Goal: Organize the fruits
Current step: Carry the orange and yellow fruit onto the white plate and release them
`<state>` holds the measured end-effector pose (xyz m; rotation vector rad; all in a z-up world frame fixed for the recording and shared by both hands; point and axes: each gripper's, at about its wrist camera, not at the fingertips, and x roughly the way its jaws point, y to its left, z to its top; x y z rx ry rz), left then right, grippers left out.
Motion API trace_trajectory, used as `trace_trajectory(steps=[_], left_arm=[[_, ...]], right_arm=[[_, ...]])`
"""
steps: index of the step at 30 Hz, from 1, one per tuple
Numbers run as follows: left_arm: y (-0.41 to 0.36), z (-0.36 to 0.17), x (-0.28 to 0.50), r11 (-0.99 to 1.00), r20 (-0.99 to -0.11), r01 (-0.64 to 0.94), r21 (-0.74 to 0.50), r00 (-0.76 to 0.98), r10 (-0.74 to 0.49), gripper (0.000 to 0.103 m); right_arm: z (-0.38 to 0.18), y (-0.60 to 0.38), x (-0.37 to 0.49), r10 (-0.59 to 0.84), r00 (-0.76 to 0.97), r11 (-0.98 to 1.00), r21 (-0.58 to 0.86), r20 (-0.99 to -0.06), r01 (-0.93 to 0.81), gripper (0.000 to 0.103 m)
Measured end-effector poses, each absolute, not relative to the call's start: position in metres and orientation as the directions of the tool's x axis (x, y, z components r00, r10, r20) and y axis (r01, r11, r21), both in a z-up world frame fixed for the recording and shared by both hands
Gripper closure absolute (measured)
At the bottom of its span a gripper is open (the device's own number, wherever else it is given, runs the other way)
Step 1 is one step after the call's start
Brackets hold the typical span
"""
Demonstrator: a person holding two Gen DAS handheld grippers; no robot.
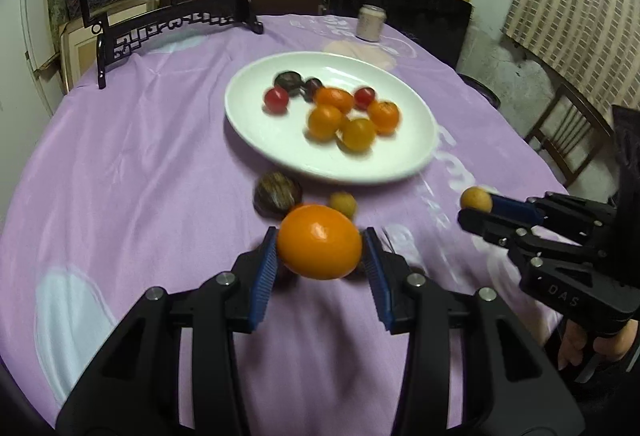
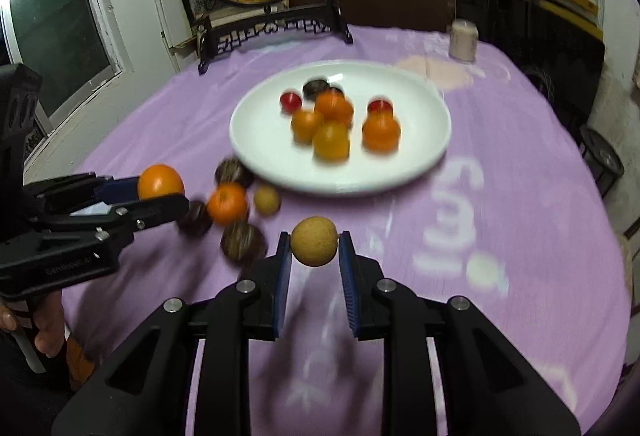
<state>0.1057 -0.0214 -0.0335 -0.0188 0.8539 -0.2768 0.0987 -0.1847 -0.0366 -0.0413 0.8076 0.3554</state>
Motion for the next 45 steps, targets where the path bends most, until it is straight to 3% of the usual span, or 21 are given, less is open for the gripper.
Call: trace_trajectory(steps=[12,17,19,20,22,25,30,35,37,45], left_arm=[[-0.027,-0.022,0.277,0.984,-0.777,0.107,-0.141,0.604,-0.177,0.060],[-0.027,-0.030,0.288,0.976,-0.774,0.123,-0.179,0.594,-0.217,0.061],[-0.026,-0.030,0.290,0.972,-0.772,0.128,-0.195,0.591,-0.233,0.076],[-0.026,-0.030,0.289,0.970,-0.771,0.132,-0.204,0.589,-0.242,0.076],[-0.027,-0.027,0.287,0.969,-0.762,0.143,-0.201,0.599,-0.246,0.076],[-0.027,-0.025,0.282,0.973,-0.759,0.136,-0.186,0.609,-0.230,0.074],[-0.013,-0.006,0.246,0.974,-0.714,0.120,-0.192,0.664,-0.223,0.061],[0.004,-0.002,0.175,0.973,-0.677,0.128,-0.191,0.701,-0.225,0.059],[0.006,-0.007,0.145,0.972,-0.668,0.146,-0.183,0.707,-0.232,0.050],[0.016,-0.051,0.073,0.980,-0.730,0.143,-0.134,0.655,-0.196,0.050]], right_arm=[[-0.029,-0.170,0.254,0.224,0.602,0.963,0.078,-0.766,-0.258,0.079],[-0.038,-0.174,0.272,0.218,0.612,0.968,0.087,-0.761,-0.236,0.079],[-0.039,-0.173,0.272,0.218,0.610,0.967,0.083,-0.762,-0.242,0.079],[-0.040,-0.173,0.272,0.222,0.608,0.966,0.086,-0.762,-0.244,0.079],[-0.040,-0.172,0.272,0.217,0.611,0.966,0.080,-0.762,-0.244,0.078],[-0.040,-0.170,0.270,0.186,0.637,0.973,0.052,-0.748,-0.223,0.047],[-0.024,-0.185,0.238,0.202,0.676,0.976,0.088,-0.709,-0.199,0.046],[-0.017,-0.189,0.159,0.295,0.667,0.951,0.142,-0.684,-0.275,0.032],[-0.022,-0.186,0.127,0.308,0.656,0.943,0.131,-0.689,-0.305,0.028],[-0.053,-0.162,0.082,0.322,0.572,0.923,0.115,-0.755,-0.367,0.028]])
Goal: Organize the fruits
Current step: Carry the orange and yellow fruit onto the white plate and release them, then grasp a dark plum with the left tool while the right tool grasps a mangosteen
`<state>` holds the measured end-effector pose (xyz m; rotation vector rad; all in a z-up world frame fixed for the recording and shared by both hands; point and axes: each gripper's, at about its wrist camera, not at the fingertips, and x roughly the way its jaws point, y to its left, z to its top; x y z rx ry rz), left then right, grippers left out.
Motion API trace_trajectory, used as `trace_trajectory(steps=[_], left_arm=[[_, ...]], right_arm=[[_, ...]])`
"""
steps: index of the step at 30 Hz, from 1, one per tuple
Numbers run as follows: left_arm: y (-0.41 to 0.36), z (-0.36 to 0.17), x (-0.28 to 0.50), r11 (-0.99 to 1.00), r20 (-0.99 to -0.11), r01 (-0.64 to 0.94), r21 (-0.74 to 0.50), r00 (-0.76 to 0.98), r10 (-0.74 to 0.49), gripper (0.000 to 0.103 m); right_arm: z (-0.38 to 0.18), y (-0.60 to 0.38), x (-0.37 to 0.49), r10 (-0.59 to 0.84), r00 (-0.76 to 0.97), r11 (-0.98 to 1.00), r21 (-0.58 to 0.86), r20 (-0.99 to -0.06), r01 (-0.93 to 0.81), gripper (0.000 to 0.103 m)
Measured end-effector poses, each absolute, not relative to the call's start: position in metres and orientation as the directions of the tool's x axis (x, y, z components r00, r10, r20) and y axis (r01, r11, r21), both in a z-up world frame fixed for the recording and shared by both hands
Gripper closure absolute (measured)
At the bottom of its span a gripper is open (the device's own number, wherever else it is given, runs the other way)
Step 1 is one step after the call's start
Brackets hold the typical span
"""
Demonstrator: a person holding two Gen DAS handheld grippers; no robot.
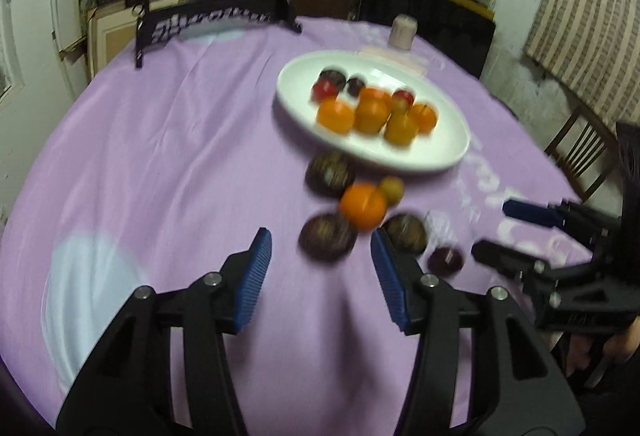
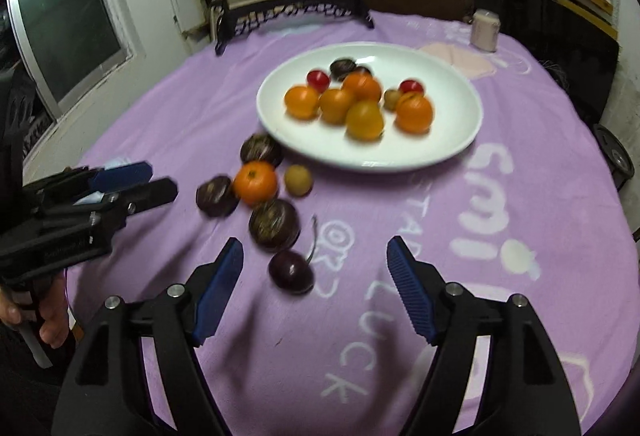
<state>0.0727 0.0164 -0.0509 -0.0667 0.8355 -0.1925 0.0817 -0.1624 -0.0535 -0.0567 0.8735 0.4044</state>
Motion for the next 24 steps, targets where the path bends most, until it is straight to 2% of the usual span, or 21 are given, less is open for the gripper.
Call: trace_trajectory(steps=[4,11,16,21,24], left_arm=[[0.028,-0.063,0.063,0.984,-0.748,0.113,-0.136,0.640,-0.177,0.045],[0.047,-0.063,0.055,0.982,-0.746,0.086,-0.168,0.640,-0.184,0.043],[0.056,-0.061,0.050,0.982,-0.741,0.066,-0.176,0.648,-0.176,0.041],[0.058,-0.065,0.051,0.979,-0.746,0.067,-0.194,0.638,-0.191,0.041],[0.056,-0.063,0.050,0.978,-0.744,0.076,-0.192,0.639,-0.196,0.041]], right_arm=[[-0.063,-0.148,0.086,0.336,0.535,0.912,0.125,-0.775,-0.391,0.028],[-0.083,-0.115,0.113,0.290,0.515,0.908,0.061,-0.807,-0.415,0.028],[-0.079,-0.107,0.113,0.271,0.551,0.904,0.013,-0.789,-0.426,0.029],[-0.081,-0.097,0.112,0.266,0.525,0.890,-0.003,-0.808,-0.456,0.042],[-0.090,-0.096,0.119,0.250,0.508,0.894,-0.005,-0.824,-0.447,0.059]])
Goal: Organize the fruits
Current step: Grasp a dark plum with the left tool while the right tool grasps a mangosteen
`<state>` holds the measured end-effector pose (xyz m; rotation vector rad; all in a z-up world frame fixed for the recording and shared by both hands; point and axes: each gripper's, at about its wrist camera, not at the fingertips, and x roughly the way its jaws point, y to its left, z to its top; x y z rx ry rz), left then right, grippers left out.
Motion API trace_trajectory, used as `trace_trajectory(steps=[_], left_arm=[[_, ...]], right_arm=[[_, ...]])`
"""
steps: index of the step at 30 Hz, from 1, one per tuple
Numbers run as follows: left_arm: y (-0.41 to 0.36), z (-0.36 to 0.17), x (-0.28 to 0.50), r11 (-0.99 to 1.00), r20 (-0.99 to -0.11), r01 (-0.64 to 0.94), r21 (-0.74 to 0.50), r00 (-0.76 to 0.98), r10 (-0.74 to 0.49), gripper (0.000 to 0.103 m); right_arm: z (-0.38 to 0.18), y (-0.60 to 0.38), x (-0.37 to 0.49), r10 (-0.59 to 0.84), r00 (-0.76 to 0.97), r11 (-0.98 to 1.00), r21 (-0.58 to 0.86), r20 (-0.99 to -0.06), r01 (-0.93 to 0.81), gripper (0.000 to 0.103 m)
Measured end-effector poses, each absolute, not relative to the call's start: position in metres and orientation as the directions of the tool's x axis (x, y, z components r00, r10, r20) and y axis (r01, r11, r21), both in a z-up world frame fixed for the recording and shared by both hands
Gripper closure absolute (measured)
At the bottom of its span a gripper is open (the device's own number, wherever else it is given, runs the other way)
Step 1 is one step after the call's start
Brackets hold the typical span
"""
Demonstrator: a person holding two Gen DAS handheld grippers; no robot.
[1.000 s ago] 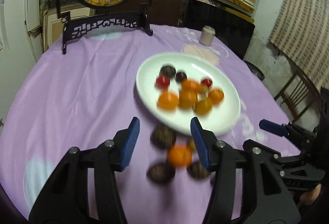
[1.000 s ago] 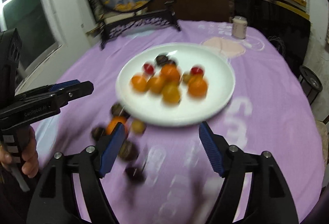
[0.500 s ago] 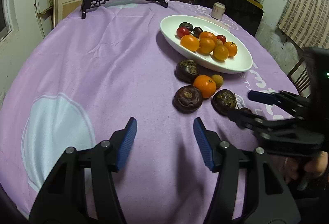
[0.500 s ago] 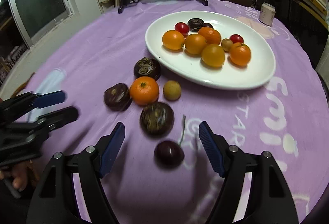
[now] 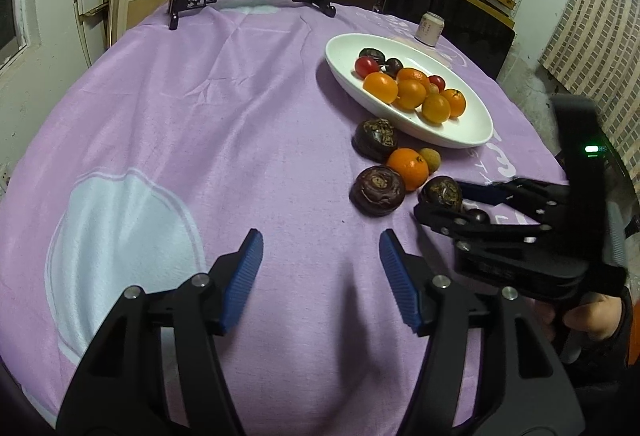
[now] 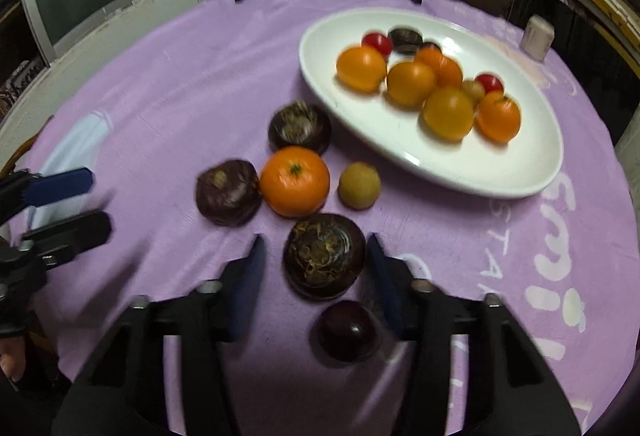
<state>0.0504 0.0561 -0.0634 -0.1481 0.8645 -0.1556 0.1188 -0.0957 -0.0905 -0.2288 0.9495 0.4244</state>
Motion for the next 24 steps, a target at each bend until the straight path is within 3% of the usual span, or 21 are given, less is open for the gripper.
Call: trace_trajectory(steps=[1,11,18,23,24], left_arm=[[0.056,-0.063,0.050,0.979,-0.743,0.077,-0.191,0.640,-0.195,0.041],[0.024,-0.063,0.068,0.967,-0.760,0.151,-0.203,0.598,-0.253,0.040],[-0.049,-0.071,0.069,0.920,-0.784,0.337,-0.201,0.508,-0.357,0.039],[-0.089,-0.086,0.082,0.912,-0.819,0.379,-0.158,0.465,-0.336,0.042],[-0.094,-0.090,0.087,0.913,-0.827,0.378,-0.153,0.457,-0.328,0.049]], right_arm=[[-0.090,-0.095,0.119,0.245,0.514,0.894,-0.013,-0.822,-0.448,0.063],[-0.042,-0.163,0.096,0.283,0.623,0.941,0.085,-0.729,-0.327,0.063],[-0.056,-0.205,0.074,0.273,0.613,0.956,0.136,-0.742,-0.261,0.063],[-0.061,-0.216,0.068,0.295,0.606,0.951,0.168,-0.739,-0.259,0.063],[-0.062,-0.220,0.066,0.298,0.606,0.951,0.174,-0.737,-0.257,0.063]])
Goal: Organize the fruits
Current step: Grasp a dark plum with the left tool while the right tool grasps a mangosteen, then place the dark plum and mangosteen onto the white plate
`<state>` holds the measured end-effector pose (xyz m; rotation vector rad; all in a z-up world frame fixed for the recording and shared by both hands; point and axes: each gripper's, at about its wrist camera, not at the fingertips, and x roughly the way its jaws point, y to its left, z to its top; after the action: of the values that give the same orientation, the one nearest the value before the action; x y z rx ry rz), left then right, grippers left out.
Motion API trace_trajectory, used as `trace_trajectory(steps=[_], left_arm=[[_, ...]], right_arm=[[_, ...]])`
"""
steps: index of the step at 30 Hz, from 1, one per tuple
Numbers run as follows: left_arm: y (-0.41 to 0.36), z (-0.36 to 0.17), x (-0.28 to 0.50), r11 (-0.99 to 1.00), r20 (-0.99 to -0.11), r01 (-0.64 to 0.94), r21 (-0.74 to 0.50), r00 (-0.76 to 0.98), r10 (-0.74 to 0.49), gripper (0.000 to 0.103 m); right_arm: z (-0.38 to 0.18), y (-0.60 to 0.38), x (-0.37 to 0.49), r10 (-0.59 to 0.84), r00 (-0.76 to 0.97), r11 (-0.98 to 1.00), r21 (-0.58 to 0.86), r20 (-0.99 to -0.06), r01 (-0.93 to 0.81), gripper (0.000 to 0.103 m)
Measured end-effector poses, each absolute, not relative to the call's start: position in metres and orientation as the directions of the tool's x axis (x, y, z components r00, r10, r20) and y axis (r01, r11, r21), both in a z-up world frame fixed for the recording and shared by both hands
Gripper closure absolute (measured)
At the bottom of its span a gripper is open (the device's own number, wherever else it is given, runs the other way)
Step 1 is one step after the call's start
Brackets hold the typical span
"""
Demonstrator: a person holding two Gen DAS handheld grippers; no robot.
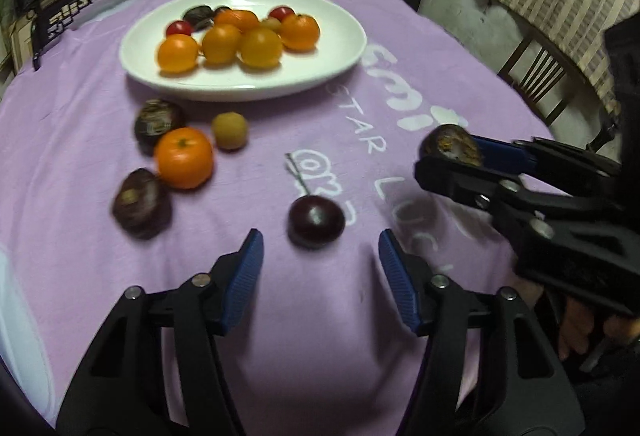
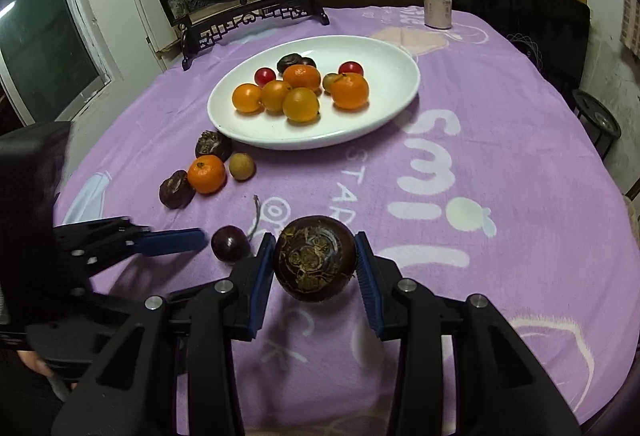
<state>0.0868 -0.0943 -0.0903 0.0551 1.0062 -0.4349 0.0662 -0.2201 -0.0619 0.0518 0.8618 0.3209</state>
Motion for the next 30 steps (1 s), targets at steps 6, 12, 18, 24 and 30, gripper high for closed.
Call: trace_trajectory(steps=[6,12,18,24,30], left_arm=[[-0.099,-0.091,0.097,0.929,-0.821,0.348,-0.127,0.488,-0.296,0.072],[-0.086,-0.079,0.086,0.931,-0.803,0.340,-0.137,0.512,-0.305,0.072],[-0.069,-0.052,0.088,0.935,-0.768,0.334,-0.121,0.564,-0.302,0.072],[-0.046,-0.016,0.151,0.965,-0.734,0.247,-0.093,0.638,-0.234,0.072],[-0.041,-0.004,0.245,0.977,-0.747,0.173,-0.125,0.632,-0.207,0.072]], right_arm=[[-0.062,-0.232,0.060,0.308,0.613,0.950,0.196,-0.728,-0.244,0.063],[-0.063,-0.231,0.060,0.315,0.609,0.947,0.202,-0.728,-0.249,0.063],[-0.056,-0.220,0.072,0.326,0.601,0.941,0.193,-0.729,-0.276,0.063],[-0.031,-0.204,0.133,0.326,0.611,0.940,0.182,-0.721,-0.287,0.063],[-0.013,-0.186,0.216,0.274,0.627,0.956,0.137,-0.729,-0.258,0.063]])
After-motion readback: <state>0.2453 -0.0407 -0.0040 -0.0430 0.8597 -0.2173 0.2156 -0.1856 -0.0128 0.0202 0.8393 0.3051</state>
